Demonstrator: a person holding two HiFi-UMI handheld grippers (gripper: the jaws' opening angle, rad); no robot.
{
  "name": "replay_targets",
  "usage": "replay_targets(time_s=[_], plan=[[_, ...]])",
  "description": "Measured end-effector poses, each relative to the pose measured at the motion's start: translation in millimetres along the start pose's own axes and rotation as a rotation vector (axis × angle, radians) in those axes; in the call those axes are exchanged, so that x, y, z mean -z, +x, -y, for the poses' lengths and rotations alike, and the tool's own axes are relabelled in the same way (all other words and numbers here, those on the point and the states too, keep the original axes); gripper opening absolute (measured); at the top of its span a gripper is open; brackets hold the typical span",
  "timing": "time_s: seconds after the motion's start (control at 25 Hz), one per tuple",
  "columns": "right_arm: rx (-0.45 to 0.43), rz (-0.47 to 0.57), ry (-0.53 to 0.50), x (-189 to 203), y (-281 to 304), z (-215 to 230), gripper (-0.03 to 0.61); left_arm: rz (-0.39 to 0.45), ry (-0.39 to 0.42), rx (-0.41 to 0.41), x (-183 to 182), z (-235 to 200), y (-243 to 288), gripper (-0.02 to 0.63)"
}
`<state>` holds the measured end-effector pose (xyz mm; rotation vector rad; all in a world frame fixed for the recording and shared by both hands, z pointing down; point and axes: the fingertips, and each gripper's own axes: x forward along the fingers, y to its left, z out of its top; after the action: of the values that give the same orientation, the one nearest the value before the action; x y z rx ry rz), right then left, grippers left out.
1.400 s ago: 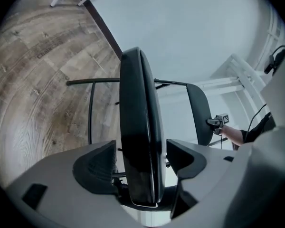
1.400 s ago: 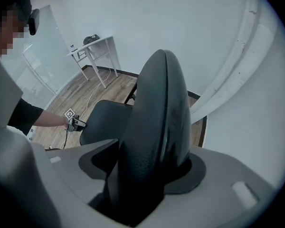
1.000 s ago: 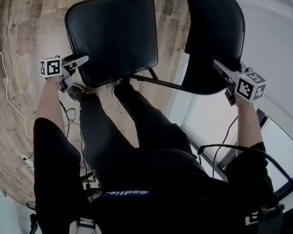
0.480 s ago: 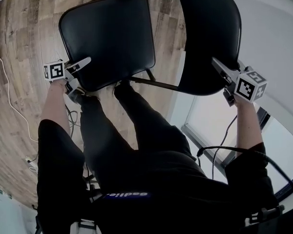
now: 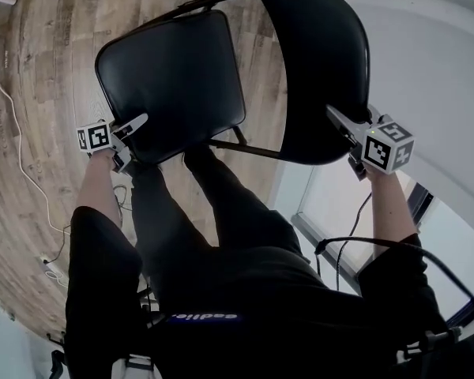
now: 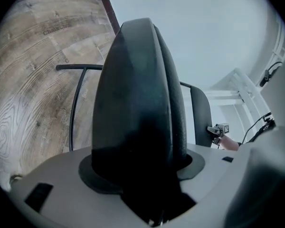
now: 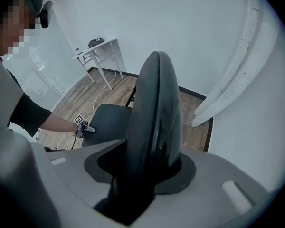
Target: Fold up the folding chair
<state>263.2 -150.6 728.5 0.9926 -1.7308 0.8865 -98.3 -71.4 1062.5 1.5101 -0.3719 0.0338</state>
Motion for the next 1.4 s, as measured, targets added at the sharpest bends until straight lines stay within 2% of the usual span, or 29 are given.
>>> replay_targets(time_s=[0.28,0.92,1.4], plan=[[-0.005,0.006,0.017,0,-11,-4,0.172,-0.003,0.018,-0.067,-4,24,-11,0.288],[0.051,-0.005,-0.038,-17,-58,-30,0.163,0.039,0.009,-0.218,12,88,-1,0.288],[0.063,0.007,-0.087,-31,-82,-53,0.139,0.088,-0.014,-0.282,26,129,4,0.271]])
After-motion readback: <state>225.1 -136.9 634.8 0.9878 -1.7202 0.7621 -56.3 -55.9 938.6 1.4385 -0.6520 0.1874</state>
